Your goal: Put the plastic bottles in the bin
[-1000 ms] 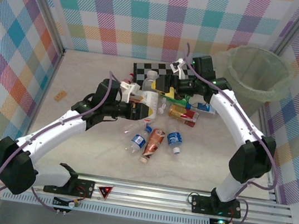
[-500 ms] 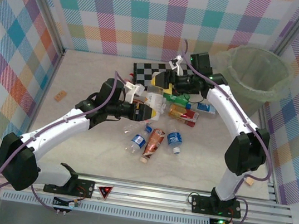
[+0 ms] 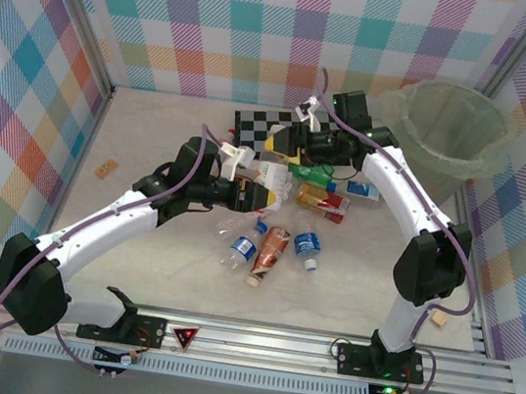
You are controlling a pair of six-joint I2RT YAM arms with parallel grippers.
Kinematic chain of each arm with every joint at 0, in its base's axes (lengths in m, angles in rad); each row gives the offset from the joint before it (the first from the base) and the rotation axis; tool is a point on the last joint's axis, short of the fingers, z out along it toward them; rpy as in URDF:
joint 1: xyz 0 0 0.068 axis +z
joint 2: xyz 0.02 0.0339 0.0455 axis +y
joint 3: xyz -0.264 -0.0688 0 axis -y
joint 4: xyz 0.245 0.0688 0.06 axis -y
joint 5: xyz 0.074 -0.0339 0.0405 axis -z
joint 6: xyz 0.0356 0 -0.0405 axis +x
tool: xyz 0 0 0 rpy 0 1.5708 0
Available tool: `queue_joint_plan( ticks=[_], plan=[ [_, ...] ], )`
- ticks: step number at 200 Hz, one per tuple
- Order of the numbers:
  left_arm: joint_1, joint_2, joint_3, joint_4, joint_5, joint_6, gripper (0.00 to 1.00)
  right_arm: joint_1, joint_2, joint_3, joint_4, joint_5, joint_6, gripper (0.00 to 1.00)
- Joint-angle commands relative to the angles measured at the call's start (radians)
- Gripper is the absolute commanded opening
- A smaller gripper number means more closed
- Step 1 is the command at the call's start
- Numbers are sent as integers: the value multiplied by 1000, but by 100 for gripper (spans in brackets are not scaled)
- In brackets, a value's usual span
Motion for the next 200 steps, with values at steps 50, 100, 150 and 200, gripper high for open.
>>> queue_joint_plan(
  ticks=[50,100,150,200],
  plan=[
    [-4,-81,4,-19,-51,33,100,-105,-26,244,-201,118,-140,52],
    [-4,-99,-31,-21,-74,31,100,-331,-87,402,-251,221,-152,47],
    [-4,-115,-45,-55,-180,24,100,-551,-146,421,-99,426,-131,43],
    [-4,-121,-67,-42,-176,2,100,-624,-202,331,100,713,-207,38]
  ],
)
